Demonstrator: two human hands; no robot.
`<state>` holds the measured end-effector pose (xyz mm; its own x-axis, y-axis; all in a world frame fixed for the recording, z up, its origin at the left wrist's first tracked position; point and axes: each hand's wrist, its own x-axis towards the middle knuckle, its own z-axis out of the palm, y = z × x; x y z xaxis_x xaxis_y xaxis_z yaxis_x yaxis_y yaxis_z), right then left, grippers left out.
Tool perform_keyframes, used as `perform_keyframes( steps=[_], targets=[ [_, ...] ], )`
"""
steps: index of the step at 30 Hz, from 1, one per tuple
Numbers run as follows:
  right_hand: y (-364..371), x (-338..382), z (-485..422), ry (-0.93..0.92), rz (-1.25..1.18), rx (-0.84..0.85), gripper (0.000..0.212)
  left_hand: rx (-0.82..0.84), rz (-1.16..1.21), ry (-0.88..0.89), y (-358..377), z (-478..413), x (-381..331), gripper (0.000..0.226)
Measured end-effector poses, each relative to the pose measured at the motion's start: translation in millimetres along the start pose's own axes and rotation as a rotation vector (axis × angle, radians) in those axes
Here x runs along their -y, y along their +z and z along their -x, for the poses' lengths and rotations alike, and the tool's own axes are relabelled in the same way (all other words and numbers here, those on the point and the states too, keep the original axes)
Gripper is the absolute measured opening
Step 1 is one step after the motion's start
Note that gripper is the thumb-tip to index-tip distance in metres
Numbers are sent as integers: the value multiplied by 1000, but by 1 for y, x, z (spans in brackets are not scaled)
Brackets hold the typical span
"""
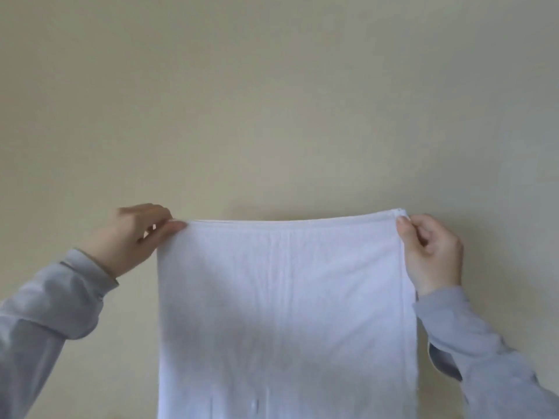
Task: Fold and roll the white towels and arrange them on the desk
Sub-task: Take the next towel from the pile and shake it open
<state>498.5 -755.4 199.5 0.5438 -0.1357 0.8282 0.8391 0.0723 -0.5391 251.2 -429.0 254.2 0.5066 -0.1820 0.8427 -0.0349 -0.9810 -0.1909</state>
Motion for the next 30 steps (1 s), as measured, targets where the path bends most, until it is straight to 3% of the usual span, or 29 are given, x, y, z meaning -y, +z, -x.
perform_keyframes(
  steps=[4, 7, 11, 15, 18, 24, 30],
  targets=[
    [5, 7, -12, -13, -101, -22, 26, -73, 110, -202, -9, -8, 10, 37],
    [9, 1, -3, 23, -139, -20, 28, 13, 414, -360, 0, -2, 4, 24],
    [2, 3, -6, 33, -164, -26, 29, -32, 625, -452, 14, 3, 0, 11],
    [-17, 0, -9, 45, -138, -42, 28, -102, 707, -495, 28, -5, -17, 5],
    [-38, -3, -13, 69, -140, -77, 28, -180, 716, -509, 37, -17, -38, 19],
    [-90, -12, -30, 96, -74, -120, 27, -178, 710, -459, 53, -47, -89, 7],
    [-145, -13, -66, 119, 2, -121, 27, -235, 735, -423, 61, -74, -156, 14]
  ],
)
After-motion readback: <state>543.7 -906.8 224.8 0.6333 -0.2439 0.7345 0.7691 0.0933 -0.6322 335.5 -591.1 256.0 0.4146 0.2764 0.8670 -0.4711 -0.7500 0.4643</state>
